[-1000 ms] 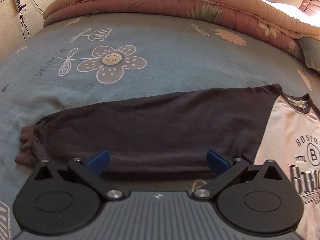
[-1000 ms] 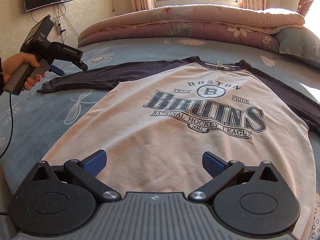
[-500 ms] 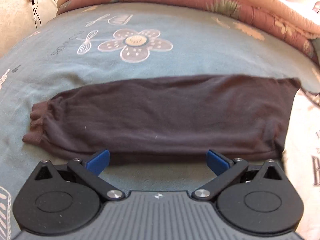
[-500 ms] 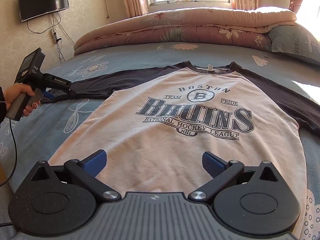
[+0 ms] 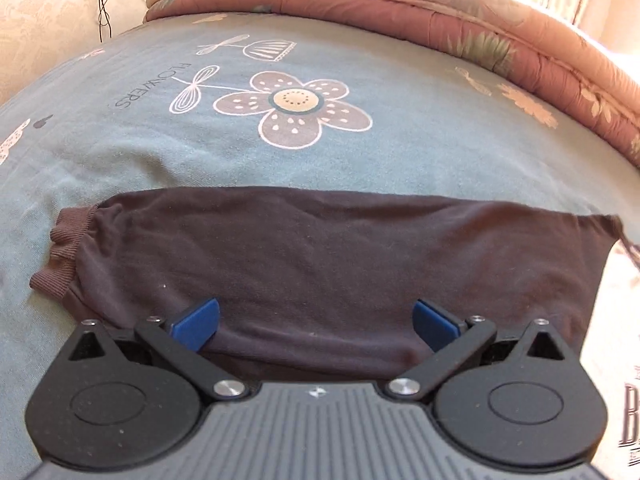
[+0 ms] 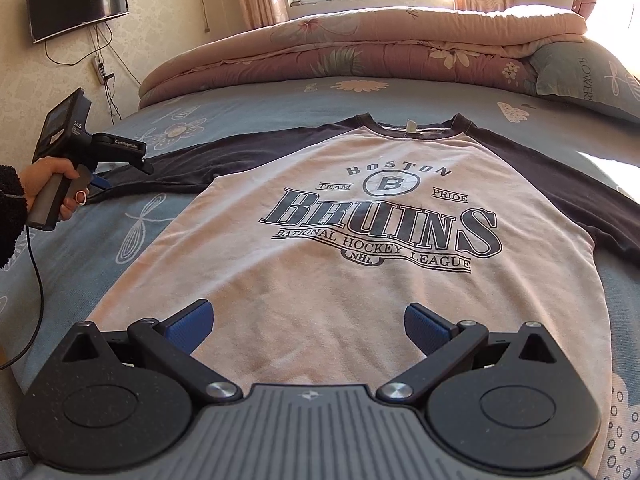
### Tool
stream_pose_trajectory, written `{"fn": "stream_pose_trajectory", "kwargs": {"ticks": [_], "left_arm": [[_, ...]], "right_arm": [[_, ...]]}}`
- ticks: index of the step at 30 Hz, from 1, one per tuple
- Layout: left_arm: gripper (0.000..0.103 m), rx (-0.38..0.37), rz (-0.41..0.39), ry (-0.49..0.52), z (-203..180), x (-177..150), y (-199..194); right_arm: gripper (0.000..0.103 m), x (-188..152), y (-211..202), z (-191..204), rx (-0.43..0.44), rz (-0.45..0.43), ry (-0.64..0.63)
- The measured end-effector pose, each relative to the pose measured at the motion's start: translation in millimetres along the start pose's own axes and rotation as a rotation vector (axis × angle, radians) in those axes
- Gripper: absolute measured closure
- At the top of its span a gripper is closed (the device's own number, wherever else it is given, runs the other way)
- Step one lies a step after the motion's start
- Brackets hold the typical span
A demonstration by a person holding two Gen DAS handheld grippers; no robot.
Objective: Fold clothes
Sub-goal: 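Move the left gripper along the dark sleeve toward its ribbed cuff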
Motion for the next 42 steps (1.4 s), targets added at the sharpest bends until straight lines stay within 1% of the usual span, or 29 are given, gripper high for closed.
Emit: {"fn": "stream_pose_trajectory", "kwargs": {"ticks": [2, 4, 5, 6, 7, 9, 12, 15, 17, 18, 20, 21, 24, 28, 33, 36, 37, 38, 40, 41, 42], "left_arm": [[0.001, -0.069, -0.011, -0.019, -9.8, -4.7, -10.4], [0.001, -0.136, 0.013, -0.026, -21.8, -11.8, -8.6], [0.001, -0.149, 0.035, -0.037, -23.9, -14.6, -2.5], [0.001, -0.158, 0.057, -0.048, -25.3, -17.2, 4.6], [0.001, -0.150, 0.064, -0.062, -24.8, -18.8, 11.2], [0.001, -0.130, 0.049, -0.049, -26.2, -14.6, 16.1], [0.001, -0.116, 0.097, -0.050, -30.6, -9.2, 12.1], [0.001, -0.176, 0.046, -0.053, -35.7, -1.0, -3.2], [0.001, -0.197, 0.043, -0.054, -38.5, 0.2, -0.8], [0.001, -0.201, 0.058, -0.055, -39.3, -1.0, 5.2], [0.001, -0.176, 0.096, -0.054, -38.5, -6.9, 21.1], [0.001, -0.165, 0.083, -0.041, -39.3, -7.6, 22.8], [0.001, -0.143, 0.106, 0.004, -42.5, -9.9, 21.5], [0.001, -0.074, 0.155, 0.043, -32.2, -14.3, 17.0], [0.001, -0.124, 0.081, 0.025, -34.9, -7.8, -0.3], [0.001, -0.165, 0.027, 0.084, -53.4, -1.2, -3.0], [0.001, -0.166, 0.022, 0.108, -59.3, -0.4, 0.4], [0.001, -0.165, 0.019, 0.132, -65.1, 0.1, 4.5], [0.001, -0.170, 0.097, 0.108, -67.9, -7.1, 20.2], [0.001, -0.156, 0.097, 0.109, -68.0, -12.9, 23.0], [0.001, -0.139, 0.107, 0.134, -69.9, -18.6, 20.6]], "right_arm": [[0.000, 0.9, -1.0, -2.1, 0.000, 0.000, 0.012], [0.000, 1.0, -1.1, -3.1, 0.000, 0.002, 0.018], [0.000, 0.7, -0.9, -3.3, 0.002, 0.005, 0.020], [0.000, 0.4, -0.7, -3.2, 0.003, 0.008, 0.022], [0.000, -0.1, -0.7, -2.9, 0.004, 0.010, 0.022], [0.000, -0.5, 0.0, -2.5, 0.003, 0.014, 0.018], [0.000, -0.1, -0.1, -3.2, 0.001, 0.015, 0.017], [0.000, 0.1, -0.9, -4.3, 0.002, 0.015, 0.022], [0.000, 0.0, -1.0, -4.5, 0.005, 0.019, 0.026], [0.000, -0.4, -1.1, -4.0, 0.007, 0.021, 0.025], [0.000, -1.0, -1.3, -2.9, 0.009, 0.024, 0.019], [0.000, -1.2, -1.2, -2.4, 0.007, 0.025, 0.015], [0.000, -1.0, -1.5, -3.1, 0.003, 0.026, 0.015], [0.000, 0.0, -3.7, -6.0, 0.005, 0.025, 0.029], [0.000, 1.9, -6.5, -5.2, 0.011, 0.014, 0.027], [0.000, 1.4, -5.4, -4.8, 0.011, 0.020, 0.025], [0.000, 0.9, -4.8, -4.8, 0.012, 0.024, 0.024], [0.000, 0.4, -4.4, -4.0, 0.012, 0.026, 0.021], [0.000, -0.7, -3.7, -2.5, 0.012, 0.031, 0.015], [0.000, -0.8, -3.8, -1.9, 0.012, 0.031, 0.011], [0.000, -0.8, -3.8, -1.8, 0.011, 0.031, 0.010]]}}
Point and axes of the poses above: each gripper's, at about its wrist camera, not at the fingertips, and y roughly the way its jaws point, z to its left, x to its top, the point moved 7 cm from there along y, roughly the way its jaws point, and after that the axes turned 6 degrees about y, right-handed, at the moved point
